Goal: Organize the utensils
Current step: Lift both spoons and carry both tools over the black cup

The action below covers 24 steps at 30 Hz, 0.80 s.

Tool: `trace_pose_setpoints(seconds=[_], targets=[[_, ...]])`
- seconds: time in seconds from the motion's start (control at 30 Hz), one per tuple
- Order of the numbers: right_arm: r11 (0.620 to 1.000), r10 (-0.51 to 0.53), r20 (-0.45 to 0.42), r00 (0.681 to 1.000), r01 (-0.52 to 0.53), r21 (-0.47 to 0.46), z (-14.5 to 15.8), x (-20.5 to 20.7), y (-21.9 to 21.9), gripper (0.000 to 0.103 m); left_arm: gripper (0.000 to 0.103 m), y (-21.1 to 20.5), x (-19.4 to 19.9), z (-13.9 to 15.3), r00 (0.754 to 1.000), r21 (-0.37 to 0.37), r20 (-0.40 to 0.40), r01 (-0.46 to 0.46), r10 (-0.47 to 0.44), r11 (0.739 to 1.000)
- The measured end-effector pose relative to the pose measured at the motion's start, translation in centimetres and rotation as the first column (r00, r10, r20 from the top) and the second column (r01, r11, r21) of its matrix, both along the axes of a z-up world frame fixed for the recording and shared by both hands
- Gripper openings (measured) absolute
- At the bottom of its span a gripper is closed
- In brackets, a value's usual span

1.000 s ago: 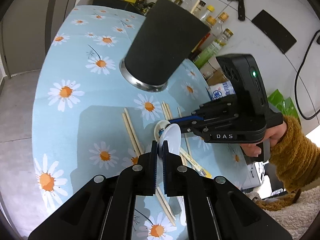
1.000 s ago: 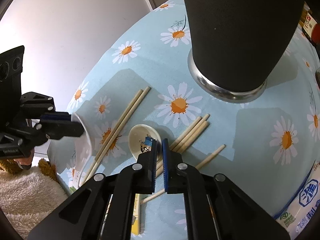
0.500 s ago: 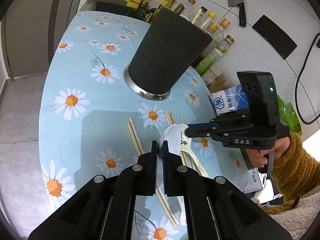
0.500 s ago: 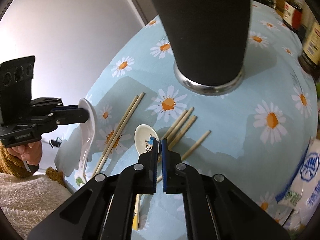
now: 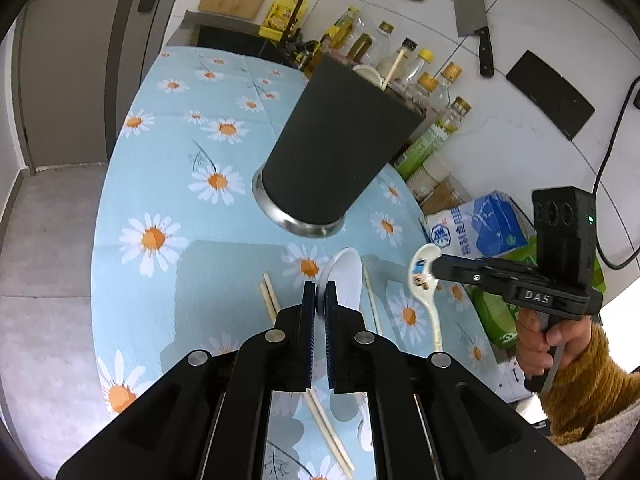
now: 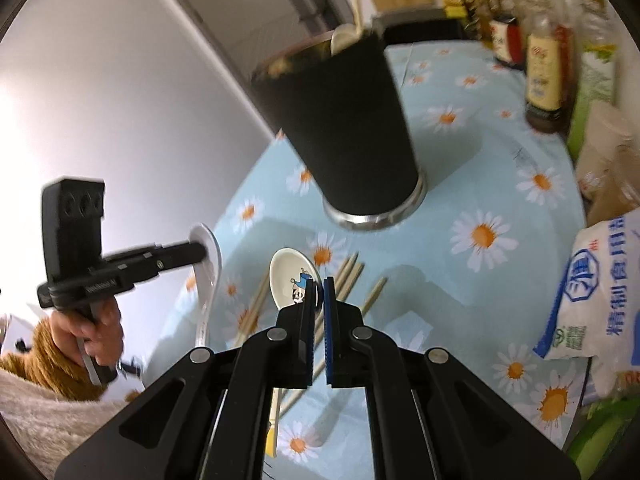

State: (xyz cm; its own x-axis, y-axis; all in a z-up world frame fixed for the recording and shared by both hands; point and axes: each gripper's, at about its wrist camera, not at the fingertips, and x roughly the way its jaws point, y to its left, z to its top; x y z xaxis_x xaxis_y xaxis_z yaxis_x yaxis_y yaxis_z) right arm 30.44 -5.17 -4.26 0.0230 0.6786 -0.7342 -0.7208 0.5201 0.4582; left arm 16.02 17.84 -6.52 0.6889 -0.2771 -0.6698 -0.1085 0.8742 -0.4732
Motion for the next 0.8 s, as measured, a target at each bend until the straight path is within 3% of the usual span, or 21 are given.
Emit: trace_pose_setpoints(seconds=[0.23,0.5,0.67,0.8], targets=[[0.985,-0.128,0.062,0.99,0.119,0.128,3.4,1.1,-1.5,0.004,0.003,0.1,0.7,2.4,0.998,0.037,0.066,-0.008,0.006,0.999],[0.965,-0.185,0.109,0.977,0.16,0.209,6.1,2.7,-0.7,0.004,0.003,0.6,2.2,5.7,0.988,0.069,0.155,-0.027,0.016,0.997],[0.953,-0.214,0.159,0.964,0.17,0.251,8.4,3.4,0.6,0.004,0.003,0.5,3.3,8.7,0.973,0.152,0.229,-0.048,0.012,0.987],[0.951,-0.235,0.255,0.938,0.167,0.259,10.5,3.9,1.6,0.004,0.003,0.6,4.3,10.9,0.962,0.213,0.272,-0.061,0.001,0.975]])
